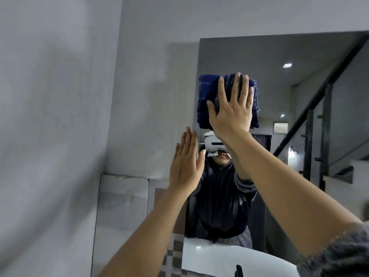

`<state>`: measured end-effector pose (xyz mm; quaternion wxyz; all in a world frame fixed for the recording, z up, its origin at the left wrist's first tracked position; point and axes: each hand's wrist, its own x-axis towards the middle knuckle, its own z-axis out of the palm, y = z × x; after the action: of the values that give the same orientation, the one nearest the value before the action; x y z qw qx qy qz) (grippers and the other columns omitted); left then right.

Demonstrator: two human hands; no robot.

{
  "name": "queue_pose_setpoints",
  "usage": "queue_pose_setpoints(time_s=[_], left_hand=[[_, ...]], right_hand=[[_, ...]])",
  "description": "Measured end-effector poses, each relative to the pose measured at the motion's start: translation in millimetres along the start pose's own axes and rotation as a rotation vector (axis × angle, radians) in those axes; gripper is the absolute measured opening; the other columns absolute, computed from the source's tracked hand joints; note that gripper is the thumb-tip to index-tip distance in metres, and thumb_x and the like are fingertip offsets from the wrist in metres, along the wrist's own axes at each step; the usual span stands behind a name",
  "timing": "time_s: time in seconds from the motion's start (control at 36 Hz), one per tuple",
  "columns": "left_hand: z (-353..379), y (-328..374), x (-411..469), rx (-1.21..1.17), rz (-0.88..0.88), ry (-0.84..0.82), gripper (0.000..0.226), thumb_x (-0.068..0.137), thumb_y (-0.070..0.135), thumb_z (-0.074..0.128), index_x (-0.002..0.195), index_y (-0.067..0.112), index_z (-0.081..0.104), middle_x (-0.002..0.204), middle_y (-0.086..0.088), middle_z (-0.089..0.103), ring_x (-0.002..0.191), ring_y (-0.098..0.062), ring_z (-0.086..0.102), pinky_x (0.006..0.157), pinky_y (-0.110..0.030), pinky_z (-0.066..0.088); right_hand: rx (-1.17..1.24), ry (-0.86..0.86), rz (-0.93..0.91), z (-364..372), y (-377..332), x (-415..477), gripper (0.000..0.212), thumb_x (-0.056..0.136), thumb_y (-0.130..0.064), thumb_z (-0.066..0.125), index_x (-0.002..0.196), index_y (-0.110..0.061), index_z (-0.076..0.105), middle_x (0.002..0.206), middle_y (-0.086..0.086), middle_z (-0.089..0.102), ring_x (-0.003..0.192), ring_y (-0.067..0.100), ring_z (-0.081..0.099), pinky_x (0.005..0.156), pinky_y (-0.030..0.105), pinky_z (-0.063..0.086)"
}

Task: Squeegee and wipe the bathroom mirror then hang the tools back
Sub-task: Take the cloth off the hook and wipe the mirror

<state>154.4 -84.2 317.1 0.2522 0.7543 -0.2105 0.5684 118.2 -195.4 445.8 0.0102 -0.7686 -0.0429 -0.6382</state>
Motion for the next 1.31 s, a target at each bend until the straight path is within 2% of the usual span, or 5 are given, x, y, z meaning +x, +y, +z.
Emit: queue_pose_setpoints(time_s=[0.39, 0.83, 0.97, 1.19, 1.31], left_hand=[[17, 14, -5, -0.104, -0.090, 0.120, 0.057, 0.096, 0.034, 0.021, 0.146, 0.008, 0.014, 0.156, -0.008, 0.011, 0.144, -0.015, 0.007, 0.115, -0.017, 0.002], [17, 27, -21, -0.052, -0.137, 0.140, 0.058, 0.098, 0.030, 0.032, 0.147, 0.008, 0.009, 0.156, -0.009, 0.010, 0.143, -0.015, 0.005, 0.118, -0.033, 0.012], [14, 26, -27, -0.077, -0.123, 0.078, 0.063, 0.097, 0.025, 0.039, 0.146, 0.007, 0.004, 0.156, -0.010, 0.003, 0.142, -0.012, -0.001, 0.118, -0.035, 0.012], [0, 10, -35, -0.020, -0.027, -0.075, 0.073, 0.092, 0.048, 0.028, 0.146, 0.016, -0.010, 0.156, 0.000, -0.010, 0.142, -0.008, -0.008, 0.110, -0.020, 0.015], [-2, 1, -45, -0.084, -0.015, -0.139, 0.073, 0.094, 0.047, 0.029, 0.145, 0.019, -0.015, 0.154, 0.004, -0.017, 0.140, -0.005, -0.014, 0.117, -0.032, 0.018]], right_hand=[[-0.139, -0.045, -0.320, -13, 55, -9, 0.065, 0.093, -0.056, 0.025, 0.148, -0.023, 0.013, 0.156, 0.015, 0.009, 0.144, 0.031, 0.001, 0.116, 0.042, -0.001], [-0.087, 0.055, 0.253, -45, 220, -91, 0.064, 0.094, -0.053, 0.026, 0.149, -0.025, 0.010, 0.157, 0.014, 0.004, 0.144, 0.030, -0.002, 0.118, 0.043, -0.002], [0.022, 0.094, 0.485, -37, 210, -115, 0.065, 0.093, -0.055, 0.026, 0.149, -0.027, 0.007, 0.157, 0.013, 0.000, 0.144, 0.030, -0.006, 0.116, 0.040, -0.007], [0.117, 0.139, 0.764, -19, 164, -125, 0.066, 0.093, -0.053, 0.025, 0.149, -0.024, 0.005, 0.157, 0.013, -0.001, 0.144, 0.031, -0.006, 0.114, 0.044, -0.008], [0.127, 0.131, 0.772, -12, 126, -124, 0.066, 0.093, -0.052, 0.025, 0.149, -0.023, 0.004, 0.157, 0.014, -0.002, 0.143, 0.033, -0.007, 0.114, 0.045, -0.008]])
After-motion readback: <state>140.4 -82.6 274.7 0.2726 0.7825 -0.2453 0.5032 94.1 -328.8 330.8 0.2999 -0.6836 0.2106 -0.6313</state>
